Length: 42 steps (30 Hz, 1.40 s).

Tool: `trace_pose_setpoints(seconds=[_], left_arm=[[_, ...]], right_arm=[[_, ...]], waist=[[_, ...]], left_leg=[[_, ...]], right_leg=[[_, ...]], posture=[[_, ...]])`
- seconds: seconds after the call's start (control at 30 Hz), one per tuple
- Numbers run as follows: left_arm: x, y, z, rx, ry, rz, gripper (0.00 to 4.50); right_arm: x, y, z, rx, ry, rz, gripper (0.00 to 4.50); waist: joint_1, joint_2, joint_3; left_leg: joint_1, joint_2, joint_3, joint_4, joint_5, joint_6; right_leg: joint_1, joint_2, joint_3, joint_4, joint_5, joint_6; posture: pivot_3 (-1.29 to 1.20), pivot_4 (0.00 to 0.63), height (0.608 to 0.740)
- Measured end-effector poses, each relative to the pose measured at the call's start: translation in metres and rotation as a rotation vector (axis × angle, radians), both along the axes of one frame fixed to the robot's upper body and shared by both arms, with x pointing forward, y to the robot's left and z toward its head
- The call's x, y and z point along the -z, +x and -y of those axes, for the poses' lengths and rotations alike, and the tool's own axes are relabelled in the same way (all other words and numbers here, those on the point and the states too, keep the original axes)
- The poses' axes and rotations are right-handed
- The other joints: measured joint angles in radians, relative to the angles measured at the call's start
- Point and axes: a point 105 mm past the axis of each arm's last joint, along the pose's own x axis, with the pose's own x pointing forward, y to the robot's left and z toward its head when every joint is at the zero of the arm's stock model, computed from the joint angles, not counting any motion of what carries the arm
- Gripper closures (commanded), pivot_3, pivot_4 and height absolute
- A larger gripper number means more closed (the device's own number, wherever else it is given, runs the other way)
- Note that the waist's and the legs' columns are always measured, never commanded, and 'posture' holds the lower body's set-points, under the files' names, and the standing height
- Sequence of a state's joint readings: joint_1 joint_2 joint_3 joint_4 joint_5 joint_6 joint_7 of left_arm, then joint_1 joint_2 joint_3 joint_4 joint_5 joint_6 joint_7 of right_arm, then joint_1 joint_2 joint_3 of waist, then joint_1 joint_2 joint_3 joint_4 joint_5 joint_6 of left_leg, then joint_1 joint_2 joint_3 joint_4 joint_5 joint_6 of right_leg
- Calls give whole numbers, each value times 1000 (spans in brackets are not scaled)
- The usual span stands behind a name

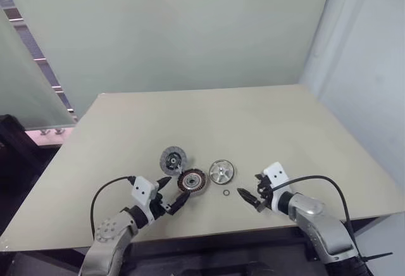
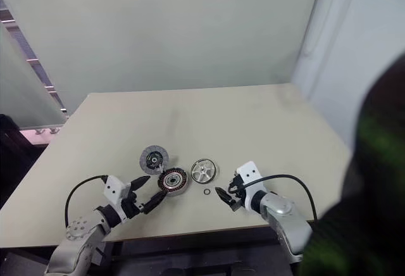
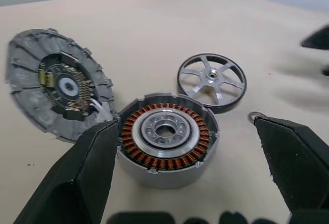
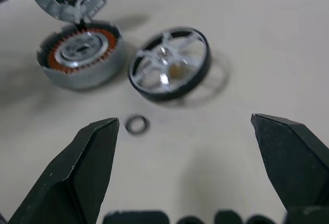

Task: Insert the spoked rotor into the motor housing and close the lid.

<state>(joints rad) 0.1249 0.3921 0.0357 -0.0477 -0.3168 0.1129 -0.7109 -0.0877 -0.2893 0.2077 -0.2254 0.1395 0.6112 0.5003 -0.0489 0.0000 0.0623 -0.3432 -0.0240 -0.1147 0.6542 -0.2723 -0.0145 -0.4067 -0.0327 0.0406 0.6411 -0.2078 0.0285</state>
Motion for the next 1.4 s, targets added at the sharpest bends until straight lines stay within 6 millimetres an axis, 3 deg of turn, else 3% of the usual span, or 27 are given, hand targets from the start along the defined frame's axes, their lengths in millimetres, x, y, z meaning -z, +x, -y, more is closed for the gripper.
trace_pose_setpoints(seconds=[0.5, 1.07, 1.2, 1.4], left_arm=[[16, -14, 5, 101, 36, -110, 26], [17, -22, 6, 96, 41, -118, 26], [15, -22, 7, 98, 44, -111, 0], [14, -22, 7, 100, 47, -105, 0]], right_arm=[[34, 0, -40, -92, -99, -87, 0], [52, 7, -48, -96, -110, -105, 0], [53, 7, -51, -94, -103, -99, 831], [54, 10, -50, -65, -100, -94, 2950]], waist=[[0, 0, 0], [-1, 0, 0], [-1, 0, 0], [-1, 0, 0]], left_leg=[[0, 0, 0, -1, 0, 0], [0, 0, -1, -2, 0, 0], [0, 0, -1, -2, 0, 0], [1, 0, -1, -3, 0, 0]], right_leg=[[-1, 0, 0, 0, 0, 0], [-1, 0, 0, 0, 0, 0], [-1, 0, 0, 0, 0, 0], [-1, 0, 0, 0, 0, 0]], posture=[[0, 0, 740], [0, 0, 740], [0, 0, 740], [0, 0, 740]])
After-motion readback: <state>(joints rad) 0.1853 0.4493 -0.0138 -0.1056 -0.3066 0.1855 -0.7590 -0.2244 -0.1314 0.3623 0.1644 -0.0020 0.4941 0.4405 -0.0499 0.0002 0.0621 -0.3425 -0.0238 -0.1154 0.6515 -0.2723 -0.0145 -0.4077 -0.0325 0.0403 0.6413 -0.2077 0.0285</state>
